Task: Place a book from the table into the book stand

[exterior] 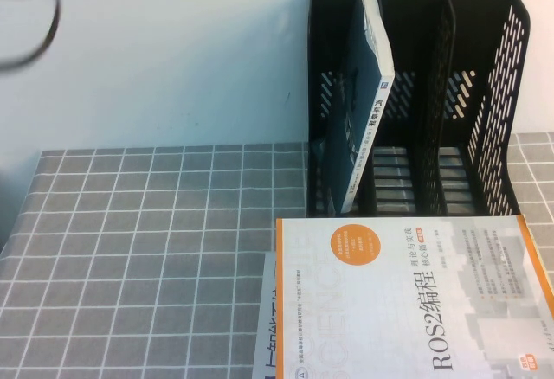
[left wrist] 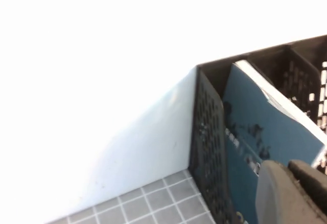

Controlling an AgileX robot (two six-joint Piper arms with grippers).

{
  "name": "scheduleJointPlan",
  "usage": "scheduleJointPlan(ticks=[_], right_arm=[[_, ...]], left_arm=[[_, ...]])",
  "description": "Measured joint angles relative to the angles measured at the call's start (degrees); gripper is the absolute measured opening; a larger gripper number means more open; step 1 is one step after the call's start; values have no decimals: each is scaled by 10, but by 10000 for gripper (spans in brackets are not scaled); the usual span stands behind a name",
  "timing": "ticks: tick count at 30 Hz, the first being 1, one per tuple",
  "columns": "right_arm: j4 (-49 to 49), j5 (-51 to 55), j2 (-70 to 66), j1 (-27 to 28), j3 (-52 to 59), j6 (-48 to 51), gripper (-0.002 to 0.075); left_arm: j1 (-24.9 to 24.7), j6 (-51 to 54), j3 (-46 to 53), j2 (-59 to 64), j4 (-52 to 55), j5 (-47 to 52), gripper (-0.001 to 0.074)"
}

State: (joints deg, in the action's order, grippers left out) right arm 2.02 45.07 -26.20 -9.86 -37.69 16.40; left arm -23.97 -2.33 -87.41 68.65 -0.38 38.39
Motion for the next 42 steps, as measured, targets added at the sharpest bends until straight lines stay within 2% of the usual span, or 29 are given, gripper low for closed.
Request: scheduleJointPlan(ticks=[7, 12, 26, 30, 35, 38, 42], right_arm=[[-15, -126, 59, 0, 152, -25, -3], [-43, -127, 61, 0, 194, -28, -3], [-58, -96, 61, 0, 196, -28, -3], [-60, -95, 61, 0, 196, -28, -3], [-60, -95, 61, 0, 196, -28, -3], [-60, -95, 61, 0, 196, -28, -3], [-60, -95, 61, 0, 196, -28, -3]], left_arm=[[1, 0, 246, -114, -4, -192, 1], [1, 0, 323, -131, -3, -278, 0], [1, 0, 338, -131, -3, -212, -1], [-12, 0, 338, -134, -3, -195, -1], [-16, 0, 362, -170, -14, -192, -1], [0, 0, 394, -219, -7, -219, -1], [60, 0, 472, -316, 11, -233, -1]])
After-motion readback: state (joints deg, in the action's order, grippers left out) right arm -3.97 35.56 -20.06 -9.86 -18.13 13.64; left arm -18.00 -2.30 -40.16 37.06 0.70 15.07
